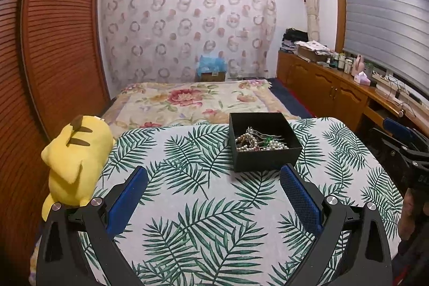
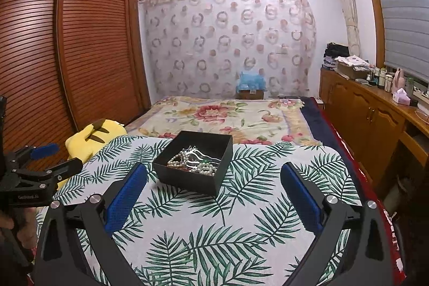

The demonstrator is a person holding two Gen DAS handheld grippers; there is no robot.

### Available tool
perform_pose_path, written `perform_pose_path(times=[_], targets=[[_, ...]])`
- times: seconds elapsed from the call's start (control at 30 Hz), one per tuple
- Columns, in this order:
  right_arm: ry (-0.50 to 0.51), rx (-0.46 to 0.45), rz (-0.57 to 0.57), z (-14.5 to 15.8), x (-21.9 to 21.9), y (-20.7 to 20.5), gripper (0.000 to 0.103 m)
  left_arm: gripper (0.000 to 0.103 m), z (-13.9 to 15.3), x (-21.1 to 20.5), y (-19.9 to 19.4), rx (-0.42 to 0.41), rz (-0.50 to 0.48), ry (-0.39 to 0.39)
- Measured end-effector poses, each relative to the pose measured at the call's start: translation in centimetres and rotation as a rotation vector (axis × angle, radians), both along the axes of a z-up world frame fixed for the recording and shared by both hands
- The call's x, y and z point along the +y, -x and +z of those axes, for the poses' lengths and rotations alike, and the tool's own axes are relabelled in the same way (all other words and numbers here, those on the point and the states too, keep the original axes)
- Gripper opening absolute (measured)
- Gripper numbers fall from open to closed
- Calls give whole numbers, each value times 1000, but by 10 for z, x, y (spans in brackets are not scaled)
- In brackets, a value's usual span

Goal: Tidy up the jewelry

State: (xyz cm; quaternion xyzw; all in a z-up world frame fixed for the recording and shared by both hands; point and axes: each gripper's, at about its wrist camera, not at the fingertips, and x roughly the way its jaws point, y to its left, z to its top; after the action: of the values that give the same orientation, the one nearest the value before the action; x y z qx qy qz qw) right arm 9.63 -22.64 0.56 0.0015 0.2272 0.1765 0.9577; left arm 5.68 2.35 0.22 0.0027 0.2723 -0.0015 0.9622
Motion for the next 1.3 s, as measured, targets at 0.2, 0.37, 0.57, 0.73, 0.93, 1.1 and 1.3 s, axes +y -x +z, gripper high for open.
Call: perform_pose_path(times=[0.2,0.37,0.57,0.73,0.93,1.1,1.3], targets=[[1,0,2,0,1,0,100,95,1,1,0,-4,2,-3],[2,0,3,3,3,1,100,95,1,1,0,-4,3,-3],[2,3,1,2,5,0,100,95,0,1,1,-5,1,-3],[0,2,1,2,6,0,100,95,2,0,1,-6,-1,-2],[1,1,1,1,5,0,100,95,3,0,2,-10,0,-2],[0,1,1,0,5,0,100,95,6,0,3,-13,-2,0],[-1,1,0,0,5,0,100,95,9,-1,4,-15,-1,-2]])
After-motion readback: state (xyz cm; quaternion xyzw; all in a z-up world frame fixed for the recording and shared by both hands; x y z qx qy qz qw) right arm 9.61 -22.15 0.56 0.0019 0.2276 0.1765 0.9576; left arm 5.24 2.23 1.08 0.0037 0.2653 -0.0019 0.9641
